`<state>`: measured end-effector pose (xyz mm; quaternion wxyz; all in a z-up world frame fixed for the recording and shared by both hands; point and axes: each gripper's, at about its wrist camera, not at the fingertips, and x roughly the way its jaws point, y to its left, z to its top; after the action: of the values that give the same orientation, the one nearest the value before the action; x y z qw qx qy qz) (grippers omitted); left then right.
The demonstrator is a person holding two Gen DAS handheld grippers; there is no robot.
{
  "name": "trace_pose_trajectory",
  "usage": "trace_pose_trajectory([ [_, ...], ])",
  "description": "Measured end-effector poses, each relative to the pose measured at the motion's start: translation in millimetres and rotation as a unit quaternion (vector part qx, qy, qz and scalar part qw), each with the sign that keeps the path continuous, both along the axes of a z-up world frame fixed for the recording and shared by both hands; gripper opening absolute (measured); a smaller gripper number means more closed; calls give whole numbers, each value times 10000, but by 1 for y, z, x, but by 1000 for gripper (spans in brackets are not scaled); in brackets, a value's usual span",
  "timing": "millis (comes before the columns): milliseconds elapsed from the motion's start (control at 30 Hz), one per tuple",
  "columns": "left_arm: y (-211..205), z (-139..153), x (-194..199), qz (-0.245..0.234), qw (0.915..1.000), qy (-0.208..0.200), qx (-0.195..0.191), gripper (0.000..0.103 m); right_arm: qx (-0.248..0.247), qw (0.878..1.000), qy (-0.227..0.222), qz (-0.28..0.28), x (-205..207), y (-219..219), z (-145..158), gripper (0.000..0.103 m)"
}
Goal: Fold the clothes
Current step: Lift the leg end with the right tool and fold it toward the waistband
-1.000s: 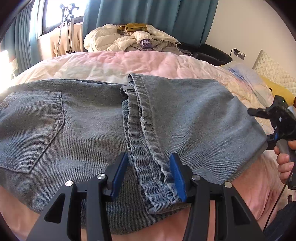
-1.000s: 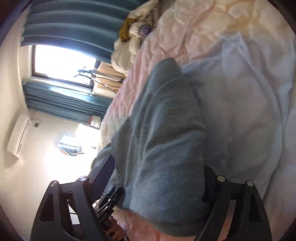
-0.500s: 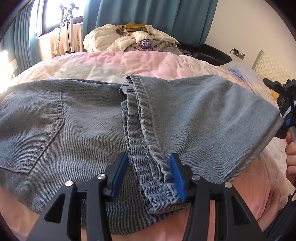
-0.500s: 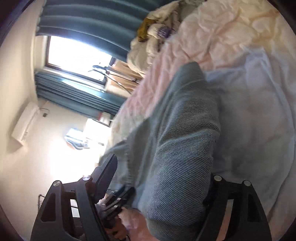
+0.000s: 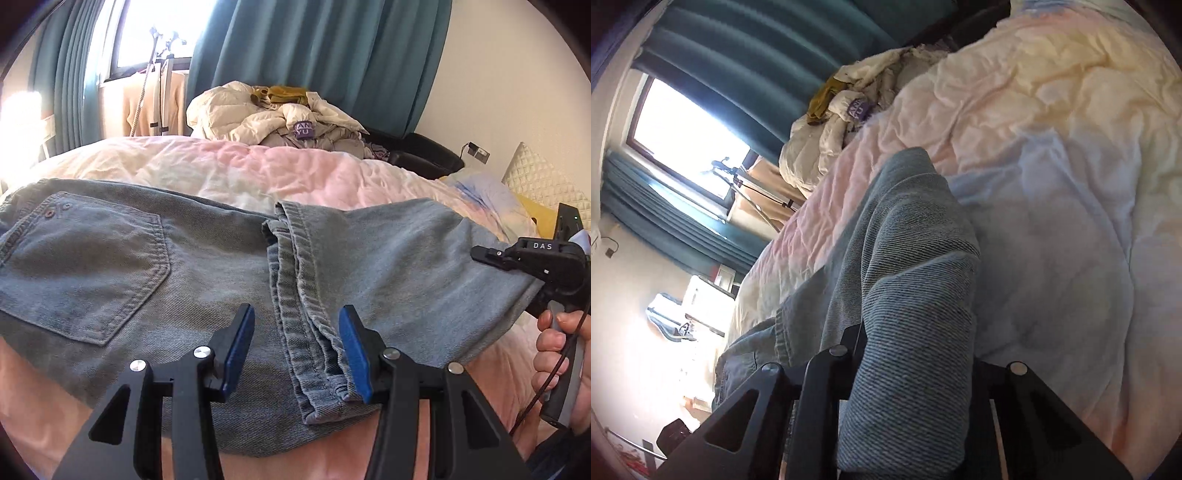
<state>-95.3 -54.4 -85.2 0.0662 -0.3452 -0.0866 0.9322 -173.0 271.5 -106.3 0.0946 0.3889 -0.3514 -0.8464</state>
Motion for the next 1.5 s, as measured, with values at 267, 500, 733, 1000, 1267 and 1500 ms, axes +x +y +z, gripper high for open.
trace_pose_trajectory([
  [267,-2,2,-18,465,9982,-363,-76,49,-204,9972,704,-170,8,15,38,10],
  [500,62,-7,-44,362,9957,-615,-588,49,-343,9896,1347,-359,14,43,62,9],
  [733,131,-4,-67,-265,9963,-570,-580,49,-84,9705,2272,-803,43,73,102,8],
  [1000,194,-21,-89,-896,9916,-699,-611,49,638,9484,2913,-1074,64,91,126,8],
  [1267,100,31,-48,-652,9940,-716,-506,49,1315,9410,3044,-673,57,54,128,9],
  [1500,7,76,-2,4,9996,-231,-151,49,1746,9367,2991,-507,50,2,154,9],
])
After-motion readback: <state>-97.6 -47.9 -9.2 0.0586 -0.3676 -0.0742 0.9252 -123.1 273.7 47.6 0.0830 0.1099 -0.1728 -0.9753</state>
